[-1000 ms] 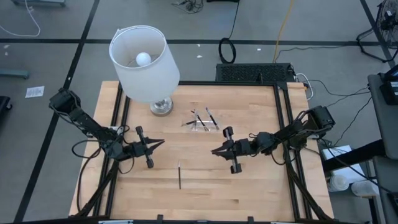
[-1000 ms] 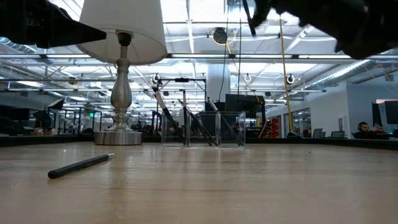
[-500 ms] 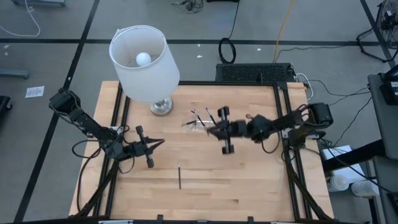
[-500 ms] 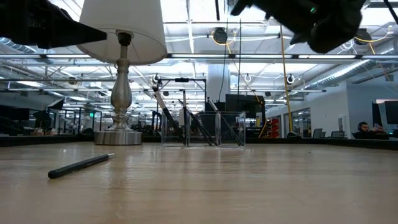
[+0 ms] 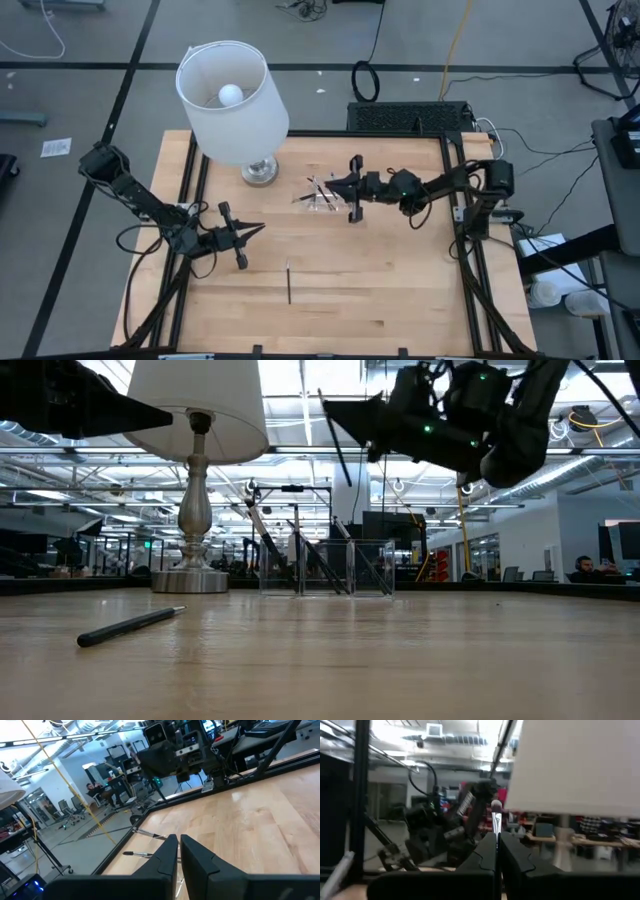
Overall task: Put items in baskets/containers
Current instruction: Put the black eyeshadow brush into the transparent organizer, then put the black liner brush into the transparent organizer
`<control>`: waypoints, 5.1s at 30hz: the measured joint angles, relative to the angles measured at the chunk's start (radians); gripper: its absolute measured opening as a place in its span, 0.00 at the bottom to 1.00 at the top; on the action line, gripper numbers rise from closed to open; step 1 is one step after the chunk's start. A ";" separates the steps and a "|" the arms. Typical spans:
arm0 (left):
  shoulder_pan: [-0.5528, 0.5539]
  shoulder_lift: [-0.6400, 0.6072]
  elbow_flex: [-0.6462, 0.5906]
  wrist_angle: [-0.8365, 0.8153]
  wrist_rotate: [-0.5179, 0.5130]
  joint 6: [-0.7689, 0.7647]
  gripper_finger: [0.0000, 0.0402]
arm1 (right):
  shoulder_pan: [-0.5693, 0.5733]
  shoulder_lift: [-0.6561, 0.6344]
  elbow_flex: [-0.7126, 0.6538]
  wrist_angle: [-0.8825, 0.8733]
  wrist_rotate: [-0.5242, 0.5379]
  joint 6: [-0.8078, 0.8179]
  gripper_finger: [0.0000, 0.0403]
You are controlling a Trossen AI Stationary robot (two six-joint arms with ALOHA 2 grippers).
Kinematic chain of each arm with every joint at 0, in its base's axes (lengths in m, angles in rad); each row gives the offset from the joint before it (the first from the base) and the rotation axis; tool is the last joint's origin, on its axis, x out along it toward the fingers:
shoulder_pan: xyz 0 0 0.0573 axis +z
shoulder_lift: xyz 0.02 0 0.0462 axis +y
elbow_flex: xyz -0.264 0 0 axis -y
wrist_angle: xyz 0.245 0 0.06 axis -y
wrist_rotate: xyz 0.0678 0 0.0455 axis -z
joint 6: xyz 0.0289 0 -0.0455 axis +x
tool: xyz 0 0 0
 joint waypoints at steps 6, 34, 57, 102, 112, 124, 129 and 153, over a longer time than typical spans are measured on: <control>0.000 0.000 0.000 0.000 -0.001 0.003 0.08 | -0.019 0.019 -0.046 0.004 0.044 -0.006 0.00; 0.019 0.000 0.000 0.001 0.000 0.003 0.08 | 0.093 0.160 -0.117 0.008 0.620 -0.115 0.00; 0.019 0.000 0.000 0.001 0.000 0.002 0.08 | 0.084 0.211 -0.112 -0.105 0.635 0.006 0.00; 0.032 0.097 0.264 -0.660 0.473 -0.669 0.08 | 0.650 0.163 0.246 -0.868 0.710 0.138 0.00; 0.007 0.430 0.465 -0.910 0.606 -0.859 0.08 | 0.615 0.272 0.376 -0.986 0.658 0.163 0.00; 0.104 0.611 0.575 -0.991 0.817 -0.856 0.08 | 0.616 0.272 0.378 -1.018 0.657 0.159 0.00; 0.144 0.653 0.613 -0.994 0.858 -0.791 0.08 | 0.616 0.271 0.378 -1.027 0.656 0.133 0.00; 0.272 0.664 0.662 -0.974 0.869 -0.643 0.08 | 0.585 0.119 0.397 -1.445 0.739 0.518 0.01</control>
